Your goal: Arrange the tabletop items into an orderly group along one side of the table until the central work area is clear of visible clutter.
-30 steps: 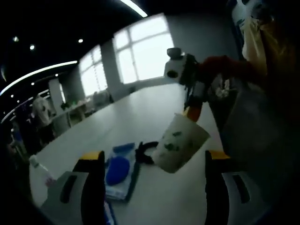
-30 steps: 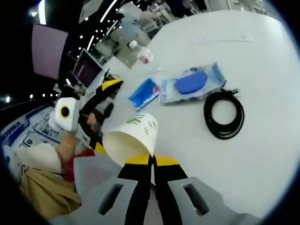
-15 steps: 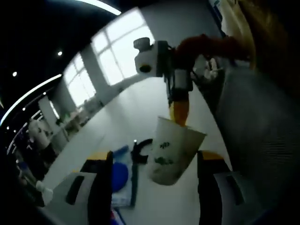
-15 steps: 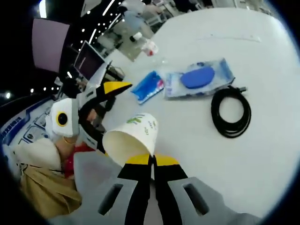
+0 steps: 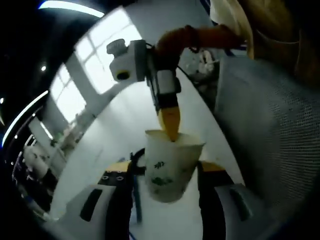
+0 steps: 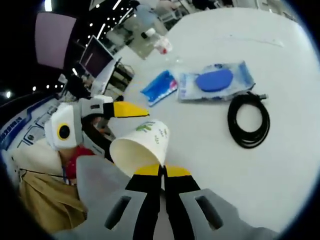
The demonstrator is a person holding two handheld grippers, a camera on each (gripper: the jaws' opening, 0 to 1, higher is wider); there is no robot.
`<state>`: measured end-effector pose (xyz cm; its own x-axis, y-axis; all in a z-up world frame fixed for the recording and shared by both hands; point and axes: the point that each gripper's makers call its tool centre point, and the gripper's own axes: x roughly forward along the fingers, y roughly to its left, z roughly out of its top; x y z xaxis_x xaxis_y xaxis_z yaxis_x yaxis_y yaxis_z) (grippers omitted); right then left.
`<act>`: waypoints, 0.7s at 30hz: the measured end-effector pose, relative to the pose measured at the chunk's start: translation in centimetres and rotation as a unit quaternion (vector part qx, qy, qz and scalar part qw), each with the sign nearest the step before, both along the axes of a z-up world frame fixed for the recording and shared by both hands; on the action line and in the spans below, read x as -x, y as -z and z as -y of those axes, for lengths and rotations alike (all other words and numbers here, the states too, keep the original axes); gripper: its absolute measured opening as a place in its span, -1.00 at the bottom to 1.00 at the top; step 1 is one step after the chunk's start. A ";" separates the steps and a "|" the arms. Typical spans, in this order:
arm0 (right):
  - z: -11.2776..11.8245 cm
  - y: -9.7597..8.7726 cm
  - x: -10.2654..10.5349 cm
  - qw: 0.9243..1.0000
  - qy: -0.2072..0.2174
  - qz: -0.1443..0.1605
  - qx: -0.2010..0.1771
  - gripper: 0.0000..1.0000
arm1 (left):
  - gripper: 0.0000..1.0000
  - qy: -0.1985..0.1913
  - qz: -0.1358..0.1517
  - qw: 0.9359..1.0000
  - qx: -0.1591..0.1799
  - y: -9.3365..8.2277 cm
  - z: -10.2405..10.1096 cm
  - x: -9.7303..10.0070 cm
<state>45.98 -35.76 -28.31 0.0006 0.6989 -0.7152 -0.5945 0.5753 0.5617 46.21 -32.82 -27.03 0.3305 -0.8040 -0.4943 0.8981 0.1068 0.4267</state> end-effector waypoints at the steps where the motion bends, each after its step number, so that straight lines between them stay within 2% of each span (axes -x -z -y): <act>1: 0.0 0.0 0.0 1.000 -0.001 0.000 0.001 -0.97 | -0.06 0.003 0.000 1.000 -0.004 0.1 0.1 0.1; 4: 0.1 0.0 -0.1 1.000 -0.002 0.004 0.005 -0.96 | -0.20 0.011 -0.001 1.000 -0.012 0.3 0.2 0.3; 8: 0.3 -0.1 -0.1 1.000 -0.007 0.007 0.008 -0.96 | -0.21 0.008 -0.008 1.000 -0.013 0.6 0.4 0.4; 13: 0.3 -0.2 -0.1 0.998 -0.034 0.043 0.008 -0.95 | -0.22 0.002 -0.010 1.000 -0.015 0.7 0.5 0.4; 15: 0.3 -0.3 -0.1 0.998 -0.039 0.049 0.008 -0.95 | -0.22 -0.003 -0.019 1.000 -0.011 0.7 0.5 0.4; 18: 0.3 -0.4 -0.4 0.998 -0.039 0.058 0.005 -0.95 | -0.23 -0.008 -0.013 1.000 -0.008 0.6 0.4 0.3; 21: 0.2 -0.6 -0.7 0.997 -0.036 0.069 -0.003 -0.95 | -0.23 -0.018 -0.019 1.000 0.001 0.5 0.4 0.1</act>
<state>46.65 -36.00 -27.67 0.0485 0.7055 -0.7070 -0.7065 0.5246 0.4750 46.09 -33.18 -27.51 0.3399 -0.7936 -0.5047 0.9093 0.1402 0.3918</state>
